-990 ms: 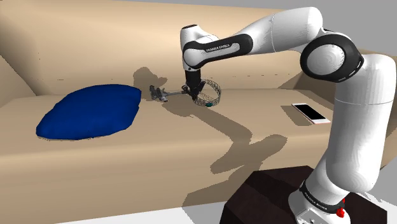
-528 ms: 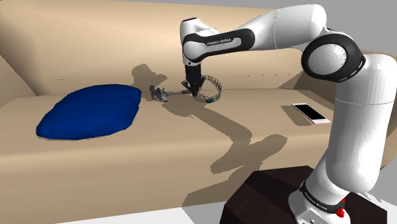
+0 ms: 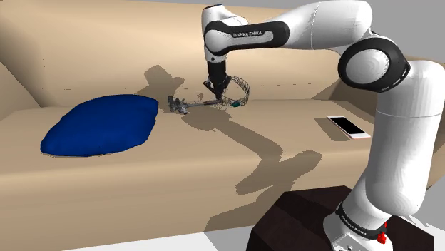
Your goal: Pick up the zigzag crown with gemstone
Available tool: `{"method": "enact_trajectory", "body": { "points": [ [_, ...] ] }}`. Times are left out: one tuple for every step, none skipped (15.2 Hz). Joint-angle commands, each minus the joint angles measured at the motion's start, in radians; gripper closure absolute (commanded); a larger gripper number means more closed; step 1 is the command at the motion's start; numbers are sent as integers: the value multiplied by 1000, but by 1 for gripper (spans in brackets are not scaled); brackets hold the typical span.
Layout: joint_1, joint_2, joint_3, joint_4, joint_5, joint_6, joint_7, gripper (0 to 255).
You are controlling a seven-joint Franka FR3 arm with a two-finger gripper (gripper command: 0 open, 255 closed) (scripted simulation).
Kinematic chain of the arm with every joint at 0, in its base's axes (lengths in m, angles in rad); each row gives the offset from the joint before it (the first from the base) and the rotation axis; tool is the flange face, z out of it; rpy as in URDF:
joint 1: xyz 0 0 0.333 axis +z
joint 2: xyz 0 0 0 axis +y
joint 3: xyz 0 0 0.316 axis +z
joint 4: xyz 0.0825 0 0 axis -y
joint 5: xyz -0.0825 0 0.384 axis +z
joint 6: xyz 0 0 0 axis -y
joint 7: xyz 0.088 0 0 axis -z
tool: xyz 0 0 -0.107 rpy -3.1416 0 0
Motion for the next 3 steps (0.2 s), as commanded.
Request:
{"method": "enact_trajectory", "body": {
  "points": [
    [1,0,0,25,0,-25,-3,255],
    [1,0,0,27,0,-27,-3,255],
    [1,0,0,27,0,-27,-3,255]
  ]
}}
